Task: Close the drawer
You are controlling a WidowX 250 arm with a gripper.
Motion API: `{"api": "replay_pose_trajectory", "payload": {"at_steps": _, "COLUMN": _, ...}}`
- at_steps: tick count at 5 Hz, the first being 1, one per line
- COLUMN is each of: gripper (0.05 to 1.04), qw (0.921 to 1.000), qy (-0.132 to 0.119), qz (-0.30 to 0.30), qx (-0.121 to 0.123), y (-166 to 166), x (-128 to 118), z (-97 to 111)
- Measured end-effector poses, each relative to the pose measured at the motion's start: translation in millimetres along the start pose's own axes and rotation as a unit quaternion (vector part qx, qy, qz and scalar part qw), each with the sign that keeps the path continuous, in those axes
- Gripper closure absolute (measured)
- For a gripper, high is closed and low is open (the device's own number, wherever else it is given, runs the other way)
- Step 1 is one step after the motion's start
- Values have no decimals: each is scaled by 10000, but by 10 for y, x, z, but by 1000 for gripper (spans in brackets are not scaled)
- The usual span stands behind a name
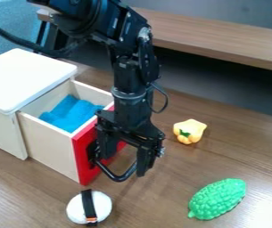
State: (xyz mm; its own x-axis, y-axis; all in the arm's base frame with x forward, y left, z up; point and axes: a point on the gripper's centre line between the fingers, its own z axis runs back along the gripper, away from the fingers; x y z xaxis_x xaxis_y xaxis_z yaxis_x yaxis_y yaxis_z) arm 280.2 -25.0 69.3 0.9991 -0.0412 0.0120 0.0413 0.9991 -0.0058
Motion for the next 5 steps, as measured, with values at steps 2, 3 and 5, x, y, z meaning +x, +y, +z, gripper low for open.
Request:
{"api": "replay_pose_trajectory", "payload": {"at_steps": 2, "gripper": 84, "qw": 9999, "qy": 53, "qz": -152, "qx": 60, "y": 68, "x": 131, "z": -116}}
{"api": "replay_pose_trajectory", "payload": {"at_steps": 3, "gripper": 84, "qw": 9998, "qy": 30, "qz": -139, "qx": 112, "y": 156, "x": 200, "z": -126}}
{"api": "replay_pose_trajectory", "payload": {"at_steps": 5, "gripper": 84, "qw": 9989, "qy": 272, "qz": 268, "qx": 271, "y": 593, "x": 122, "z": -93}}
